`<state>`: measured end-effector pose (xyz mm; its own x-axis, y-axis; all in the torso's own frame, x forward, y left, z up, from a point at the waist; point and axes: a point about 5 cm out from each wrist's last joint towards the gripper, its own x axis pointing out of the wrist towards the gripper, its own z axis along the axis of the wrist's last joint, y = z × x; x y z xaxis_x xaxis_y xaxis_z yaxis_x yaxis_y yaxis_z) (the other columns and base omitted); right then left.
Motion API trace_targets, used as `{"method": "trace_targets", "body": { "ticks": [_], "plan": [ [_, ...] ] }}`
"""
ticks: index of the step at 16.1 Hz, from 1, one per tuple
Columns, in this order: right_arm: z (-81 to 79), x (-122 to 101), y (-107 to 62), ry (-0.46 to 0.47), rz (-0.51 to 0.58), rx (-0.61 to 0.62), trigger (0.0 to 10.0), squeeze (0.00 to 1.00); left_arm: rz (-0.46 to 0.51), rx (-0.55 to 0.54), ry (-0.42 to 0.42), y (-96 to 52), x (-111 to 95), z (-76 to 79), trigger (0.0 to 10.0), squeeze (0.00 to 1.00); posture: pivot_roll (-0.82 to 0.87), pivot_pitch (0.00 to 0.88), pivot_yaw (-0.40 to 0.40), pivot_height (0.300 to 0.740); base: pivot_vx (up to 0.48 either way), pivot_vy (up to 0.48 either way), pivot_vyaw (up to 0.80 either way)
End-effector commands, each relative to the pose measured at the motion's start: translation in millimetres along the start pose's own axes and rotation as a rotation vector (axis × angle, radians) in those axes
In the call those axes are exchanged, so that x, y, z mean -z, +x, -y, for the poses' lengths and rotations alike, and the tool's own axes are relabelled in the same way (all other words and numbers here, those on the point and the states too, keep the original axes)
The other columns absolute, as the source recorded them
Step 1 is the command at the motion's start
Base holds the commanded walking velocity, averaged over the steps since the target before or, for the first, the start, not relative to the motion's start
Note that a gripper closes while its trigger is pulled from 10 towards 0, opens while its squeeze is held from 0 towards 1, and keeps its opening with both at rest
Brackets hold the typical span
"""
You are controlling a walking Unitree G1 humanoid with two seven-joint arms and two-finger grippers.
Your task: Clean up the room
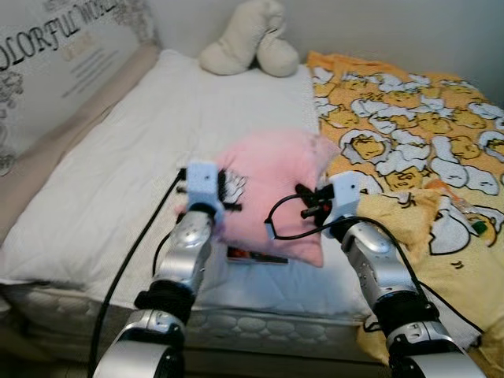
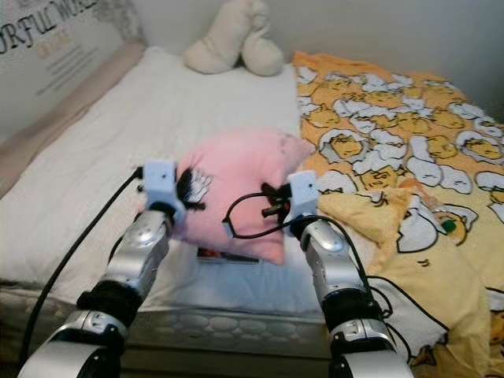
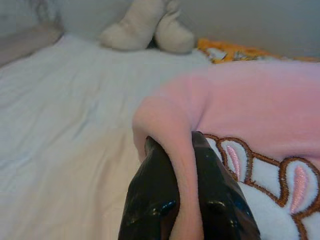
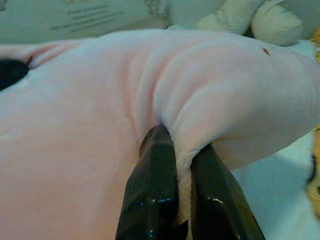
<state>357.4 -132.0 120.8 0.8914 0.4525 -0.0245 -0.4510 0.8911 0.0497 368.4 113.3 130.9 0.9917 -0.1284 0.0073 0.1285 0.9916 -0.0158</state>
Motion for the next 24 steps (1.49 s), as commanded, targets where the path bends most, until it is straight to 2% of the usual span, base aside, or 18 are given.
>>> {"method": "trace_targets", "body": {
  "ticks": [1, 2, 5, 9, 13, 17, 24],
  "plan": [
    [2.0, -3.7, -3.5, -0.024, 0.032, -0.002, 10.0, 0.00, 0.020, -0.022, 0.015, 0.5, -4.2, -7.2, 10.0, 0.00, 0.09, 0.000, -0.020, 0.740, 0.000, 0.480, 0.48],
    [1.6, 0.5, -6.0, -0.043, 0.030, 0.005, 10.0, 0.00, 0.037, -0.051, 0.025, 0.4, -7.1, -12.9, 10.0, 0.00, 0.10, 0.000, -0.020, 0.740, 0.000, 0.480, 0.48],
    [-1.8, 3.8, -6.9, -0.027, 0.034, -0.008, 10.0, 0.00, 0.079, -0.055, 0.032, 3.6, -16.9, -14.7, 10.0, 0.00, 0.10, 0.000, -0.023, 0.740, 0.000, 0.480, 0.48],
    [-4.2, 3.2, -6.0, -0.057, 0.032, -0.037, 10.0, 0.00, 0.081, -0.030, 0.021, 4.7, -17.7, -5.6, 10.0, 0.00, 0.10, 0.000, -0.024, 0.740, 0.000, 0.451, 0.48],
    [-1.0, 3.3, -7.4, -0.077, 0.024, -0.029, 10.0, 0.00, 0.050, -0.030, 0.053, 4.3, -11.4, -0.8, 10.0, 0.00, 0.10, 0.000, -0.023, 0.740, 0.000, 0.000, 0.46],
    [-1.6, 9.7, -8.7, -0.047, 0.006, 0.001, 10.0, 0.00, 0.056, -0.008, 0.050, 5.1, -12.5, 3.6, 10.0, 0.00, 0.09, 0.000, -0.021, 0.740, 0.000, 0.000, 0.21],
    [-3.4, 8.9, -8.0, -0.070, 0.007, -0.012, 10.0, 0.00, 0.056, -0.029, 0.005, 8.6, -16.8, 3.0, 10.0, 0.00, 0.08, 0.000, -0.016, 0.740, 0.475, 0.000, 0.56]
  ]
}}
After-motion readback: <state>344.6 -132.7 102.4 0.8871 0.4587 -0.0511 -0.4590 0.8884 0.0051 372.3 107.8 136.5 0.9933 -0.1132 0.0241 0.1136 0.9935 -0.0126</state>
